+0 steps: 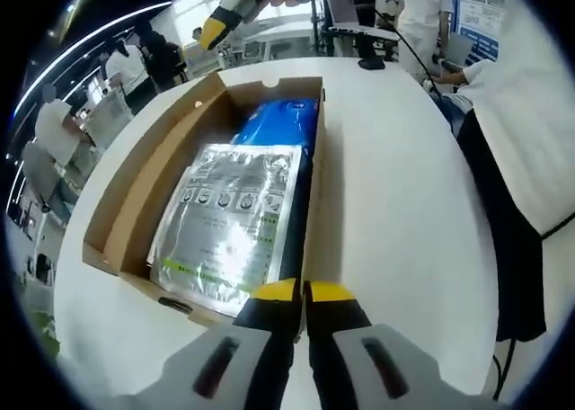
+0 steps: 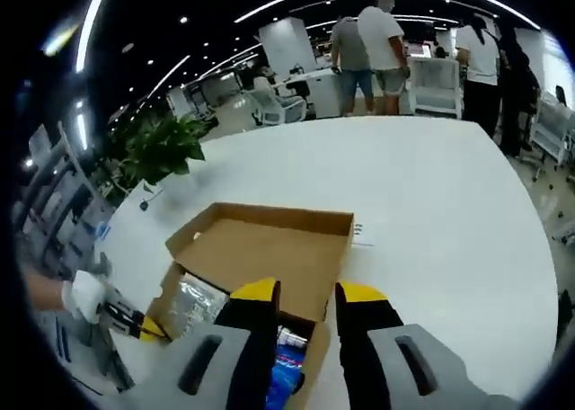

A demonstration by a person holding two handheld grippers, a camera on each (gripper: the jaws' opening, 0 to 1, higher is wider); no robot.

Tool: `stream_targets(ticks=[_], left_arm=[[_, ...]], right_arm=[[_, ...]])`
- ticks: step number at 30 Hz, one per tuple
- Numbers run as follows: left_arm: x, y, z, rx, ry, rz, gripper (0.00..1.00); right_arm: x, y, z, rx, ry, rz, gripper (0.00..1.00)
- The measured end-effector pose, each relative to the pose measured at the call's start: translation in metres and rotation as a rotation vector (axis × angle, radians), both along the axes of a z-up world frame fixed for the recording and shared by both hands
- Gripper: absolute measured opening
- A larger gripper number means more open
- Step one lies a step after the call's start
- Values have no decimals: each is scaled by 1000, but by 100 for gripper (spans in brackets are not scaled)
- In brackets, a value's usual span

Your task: Operate the shoe box by opening the lid, removing the specified soft item, and placing it in the target area until the item is outside and the box remains undamaged.

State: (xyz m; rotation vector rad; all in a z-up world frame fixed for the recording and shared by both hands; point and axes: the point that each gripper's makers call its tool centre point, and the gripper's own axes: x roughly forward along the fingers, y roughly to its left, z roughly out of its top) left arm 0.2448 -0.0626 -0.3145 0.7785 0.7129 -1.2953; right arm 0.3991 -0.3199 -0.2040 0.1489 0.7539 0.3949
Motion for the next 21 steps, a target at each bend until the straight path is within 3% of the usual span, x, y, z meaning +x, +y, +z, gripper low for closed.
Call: stream_targets(ticks=[4, 8, 12, 16, 21], left_arm=[[0, 0, 0, -3, 1, -4, 1], [0, 0, 0, -5, 1, -7, 1], [0, 1, 0, -4, 8, -10, 1], [1, 1, -1, 8, 29, -17, 1], [0, 0, -4, 51, 44, -53, 1]], right_arm=[[-10, 14, 10, 121, -10, 6, 26], [-18, 21, 12, 182, -10, 19, 30], [-33, 34, 14, 255, 29, 75, 30], [-41, 42, 19, 269, 31, 128, 31], [-60, 59, 18, 367, 108, 169, 31]])
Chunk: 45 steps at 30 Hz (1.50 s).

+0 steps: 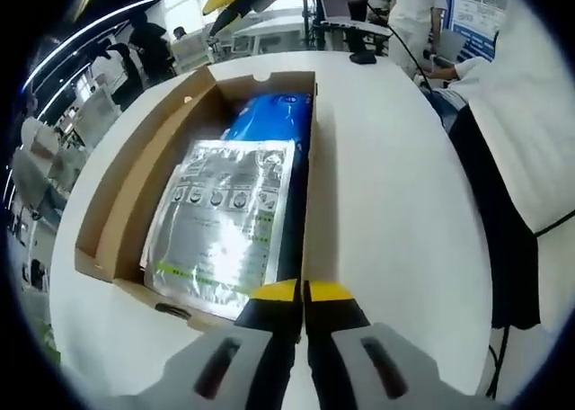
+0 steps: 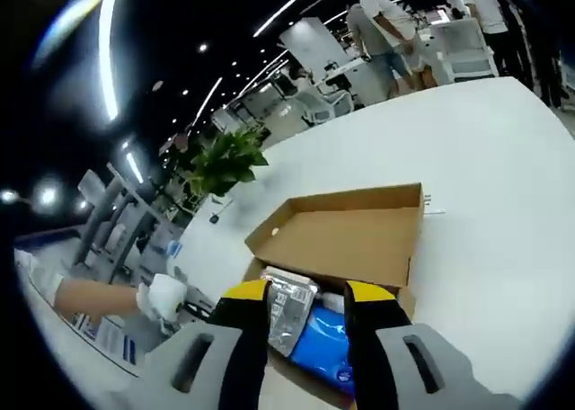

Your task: Operate the shoe box by opening the lid, removing the specified soft item, and placing it in the target area until the item is outside and the box remains undamaged.

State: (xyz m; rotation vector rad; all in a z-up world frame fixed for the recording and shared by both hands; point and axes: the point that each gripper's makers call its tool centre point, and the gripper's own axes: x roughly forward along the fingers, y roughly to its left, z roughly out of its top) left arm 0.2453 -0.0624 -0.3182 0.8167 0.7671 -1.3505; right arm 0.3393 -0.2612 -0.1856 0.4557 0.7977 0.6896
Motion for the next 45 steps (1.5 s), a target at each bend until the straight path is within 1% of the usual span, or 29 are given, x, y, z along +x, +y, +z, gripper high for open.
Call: stream_targets(ticks=[3, 5, 7, 9, 13, 14, 15, 16, 17, 18, 19, 20, 21, 22, 23, 26, 28, 30, 32, 35, 39, 41, 42, 43, 44, 45], left_arm=[[0, -1, -3, 19, -6, -3, 0], [0, 0, -3, 26, -8, 2, 0], [0, 0, -2, 23, -9, 3, 0], [0, 0, -2, 25, -9, 5, 1], [1, 0, -3, 33, -1, 16, 1], [0, 0, -3, 34, -6, 5, 1], [0, 1, -3, 31, -4, 8, 1], [1, 1, -3, 29, 2, 13, 1], [1, 1, -3, 34, 5, 14, 1], [1, 1, -3, 38, 2, 9, 1], [1, 1, -3, 38, -1, 6, 1], [0, 1, -3, 33, -7, 0, 1], [0, 1, -3, 29, -10, -4, 1], [0, 1, -3, 27, -12, -6, 1], [1, 1, -3, 28, -10, -3, 1], [0, 1, -3, 29, -16, -4, 1], [0, 2, -3, 25, -24, -7, 1], [0, 1, -3, 24, -28, -5, 1], [0, 2, -4, 24, -29, -2, 1], [0, 2, -4, 22, -26, 4, 1], [0, 1, -4, 30, -22, -1, 0], [-1, 2, -4, 30, -27, -1, 0], [-1, 2, -4, 29, -27, 5, 0], [0, 2, -4, 29, -27, 13, 0], [0, 2, -5, 34, -29, 13, 0], [0, 2, -5, 38, -32, 12, 0]], right_arm=[[-9, 5, -9, 2, 23, 22, 33], [-16, 8, -13, 12, 47, 31, 33], [-19, 10, -13, 23, 56, 33, 33], [-19, 9, -14, 63, 77, 31, 31], [-28, 19, -13, 114, 102, 41, 31], [-25, 16, -18, 120, 116, 33, 31], [-23, 15, -20, 123, 100, 10, 30], [-18, 14, -19, 144, 98, -52, 29], [-20, 19, -25, 193, 109, -99, 29], [-35, 29, -35, 215, 162, -53, 32], [-36, 29, -38, 205, 157, -52, 33], [-37, 31, -44, 185, 135, -62, 34], [-38, 32, -47, 185, 136, -65, 35], [-39, 32, -50, 195, 159, -75, 35], [-38, 32, -50, 208, 156, -87, 35], [-37, 32, -49, 210, 142, -88, 36], [-37, 30, -50, 209, 134, -92, 40], [-37, 29, -51, 217, 146, -90, 42], [-39, 29, -53, 207, 149, -87, 41], [-41, 27, -57, 218, 172, -74, 34], [-41, 26, -64, 205, 171, -81, 34], [-39, 24, -67, 204, 166, -89, 31], [-39, 24, -67, 202, 159, -93, 26], [-37, 22, -68, 195, 139, -103, 21], [-36, 21, -70, 187, 136, -115, 20], [-36, 20, -71, 189, 131, -122, 21]])
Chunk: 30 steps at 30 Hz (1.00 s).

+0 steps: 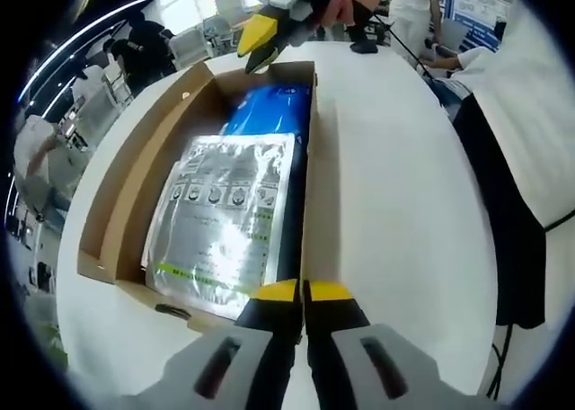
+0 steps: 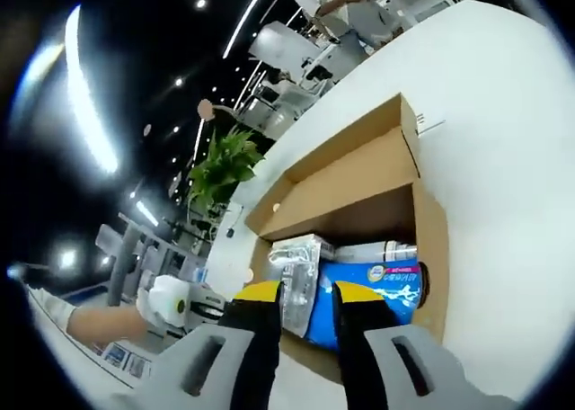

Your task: Operate the shoe box by opening the lid, removing the specified soft item, and placing it in the target area until the item is outside and the box remains undamaged.

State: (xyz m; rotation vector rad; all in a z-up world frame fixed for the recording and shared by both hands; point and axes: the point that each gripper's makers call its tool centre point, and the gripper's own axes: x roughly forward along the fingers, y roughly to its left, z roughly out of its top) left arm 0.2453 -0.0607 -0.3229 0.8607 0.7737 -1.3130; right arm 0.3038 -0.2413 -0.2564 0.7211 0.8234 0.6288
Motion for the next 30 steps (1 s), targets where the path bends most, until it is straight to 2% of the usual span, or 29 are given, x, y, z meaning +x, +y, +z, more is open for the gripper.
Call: stream_targets(ticks=[2, 4, 5, 10, 13, 16, 18, 20, 22, 23, 25, 27, 30], left_arm=[[0, 0, 0, -1, -11, -9, 0], [1, 0, 0, -11, -7, -2, 0], [1, 0, 0, -10, -6, -2, 0], [1, 0, 1, -11, -6, -4, 1], [1, 0, 1, -10, -5, 1, 1], [2, -1, 1, -9, -2, 4, 1], [2, -1, 1, -9, -3, 2, 1], [2, -1, 1, -10, -3, 1, 1], [2, -2, 1, -11, -1, 2, 1], [2, -2, 1, -12, 0, 2, 1], [2, -2, 1, -14, 4, 3, 1], [2, -2, 1, -16, 6, 5, 1], [2, -3, 1, -17, 5, 3, 1]], right_arm=[[-1, 3, 1, 4, -27, 20, 23], [-4, 5, -3, -31, -37, 54, 23], [-4, 7, -7, -46, -26, 70, 23], [-3, 22, -11, -24, -9, 100, 25], [-2, 30, -18, -61, -19, 142, 27], [-4, 40, -21, -64, -13, 209, 28], [-6, 43, -23, -86, -15, 260, 33], [-10, 48, -21, -62, 21, 316, 38], [-12, 51, -19, -19, 101, 358, 34], [-4, 50, -20, -39, 67, 339, 34], [6, 48, -27, -90, 62, 296, 31], [3, 54, -28, -95, 36, 366, 30], [3, 57, -33, -110, 38, 395, 34]])
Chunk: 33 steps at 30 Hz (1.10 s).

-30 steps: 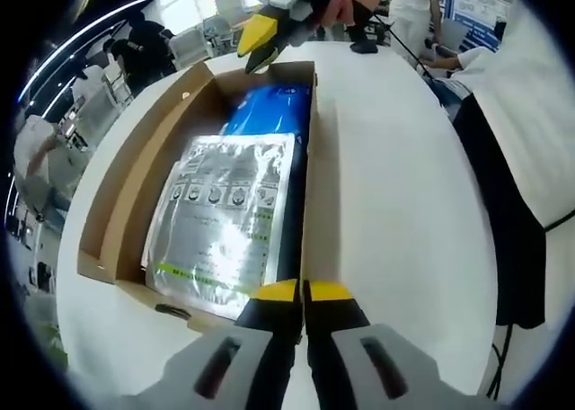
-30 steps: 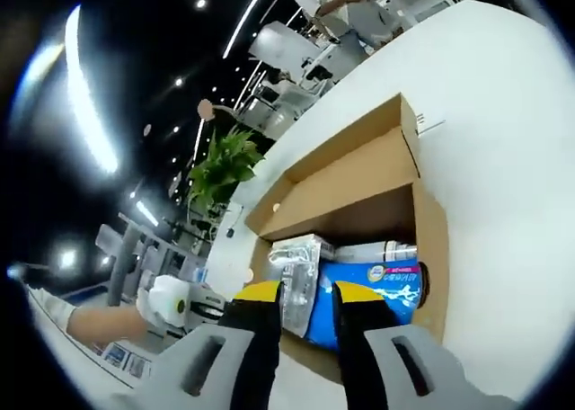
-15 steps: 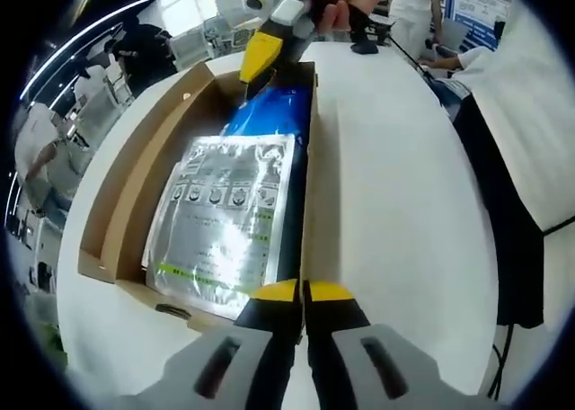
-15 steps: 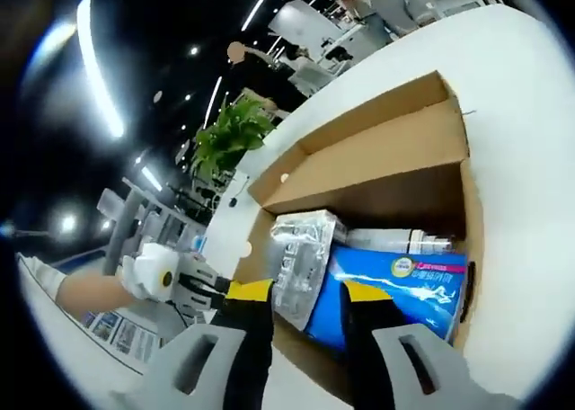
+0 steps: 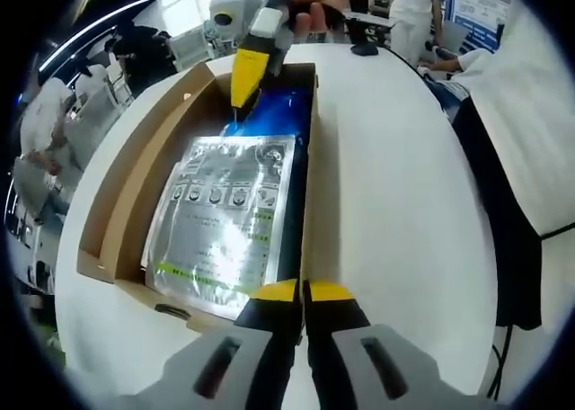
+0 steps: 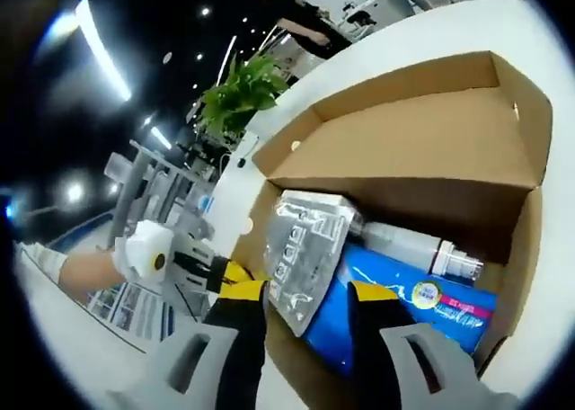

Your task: Operate the shoe box by opening the lid, removing the specified soft item, and placing it in the target area until the item is outside and the box remains undamaged.

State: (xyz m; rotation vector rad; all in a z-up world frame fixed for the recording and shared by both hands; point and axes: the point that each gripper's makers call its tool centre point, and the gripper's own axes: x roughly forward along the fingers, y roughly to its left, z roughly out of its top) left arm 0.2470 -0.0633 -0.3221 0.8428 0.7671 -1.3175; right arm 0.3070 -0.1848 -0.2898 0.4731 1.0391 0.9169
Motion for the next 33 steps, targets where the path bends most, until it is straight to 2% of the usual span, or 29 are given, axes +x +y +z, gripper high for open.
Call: stream_targets(ticks=[4, 8, 19, 20, 21, 23, 25, 27, 28, 30, 33], left_arm=[[0, 0, 0, -1, -2, 0, 1], [0, 0, 0, 0, -6, -1, 1], [-1, -1, 0, -2, -3, -4, 1], [-1, -1, 0, -3, -2, -3, 1], [-1, -1, 0, -4, -1, -1, 1], [0, -1, 0, -6, 4, 3, 1], [0, -1, 0, -4, 5, 2, 1], [-1, -2, 1, -5, 2, 1, 1], [-1, -2, 1, -5, 2, 0, 1], [-1, -2, 1, -4, 3, 1, 1], [-1, -2, 1, -6, 3, -1, 1]], right_arm=[[5, -4, -6, 5, 19, -14, 26], [5, -3, -7, 9, -1, -9, 22], [8, 6, -9, 21, -2, -9, 19], [8, 9, -9, 29, 9, -18, 18], [3, 12, -8, 44, 50, -15, 15], [3, 15, -8, 48, 40, -18, 15], [4, 22, 5, 151, 113, -61, 7], [7, 24, 11, 192, 134, -80, 4], [9, 25, 14, 201, 123, -79, 4], [10, 25, 12, 170, 110, -76, 4], [7, 27, 11, 169, 132, -76, 3]])
